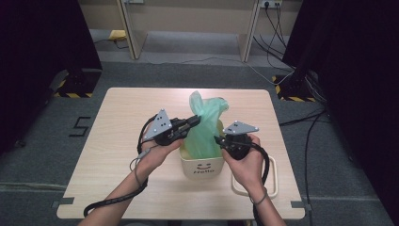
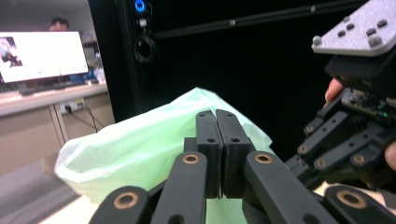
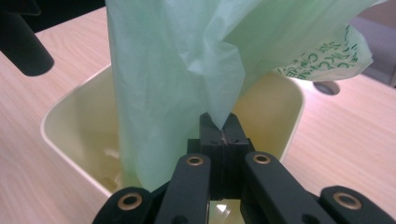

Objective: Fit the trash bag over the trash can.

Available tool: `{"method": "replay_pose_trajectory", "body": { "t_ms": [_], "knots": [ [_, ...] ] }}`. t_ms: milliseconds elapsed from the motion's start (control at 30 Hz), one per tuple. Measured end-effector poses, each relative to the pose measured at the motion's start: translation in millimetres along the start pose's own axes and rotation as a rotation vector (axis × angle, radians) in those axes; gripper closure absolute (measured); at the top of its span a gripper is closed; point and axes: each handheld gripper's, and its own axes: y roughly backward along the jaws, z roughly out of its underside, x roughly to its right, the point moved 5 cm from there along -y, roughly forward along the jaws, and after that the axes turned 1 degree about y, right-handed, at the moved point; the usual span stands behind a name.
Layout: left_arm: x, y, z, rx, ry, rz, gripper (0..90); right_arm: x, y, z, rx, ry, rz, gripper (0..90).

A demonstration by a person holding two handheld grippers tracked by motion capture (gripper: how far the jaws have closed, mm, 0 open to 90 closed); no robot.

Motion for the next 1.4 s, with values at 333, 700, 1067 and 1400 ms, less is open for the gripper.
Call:
{"method": "replay_pose_trajectory", "body": {
  "t_ms": [333, 700, 1067, 1400],
  "knots": [
    [-1.3, 11.0, 27.0, -0.161, 0.03, 0.029, 88.5, 0.8, 8.0, 0.6, -0.006, -0.073, -0.028, 65.1],
    [1.0, 19.2, 36.8, -0.233, 0.051, 0.073, 87.3, 26.8, 8.0, -39.7, 0.076, -0.202, -0.032, 54.2],
    [1.9, 23.2, 40.3, -0.27, 0.056, 0.101, 85.8, 50.0, -37.6, -47.3, -0.012, -0.336, -0.064, 51.2],
    [5.1, 26.1, 38.4, -0.272, 0.063, 0.121, 77.1, 48.6, -49.2, -40.0, -0.12, -0.326, -0.085, 83.9]
  ]
}}
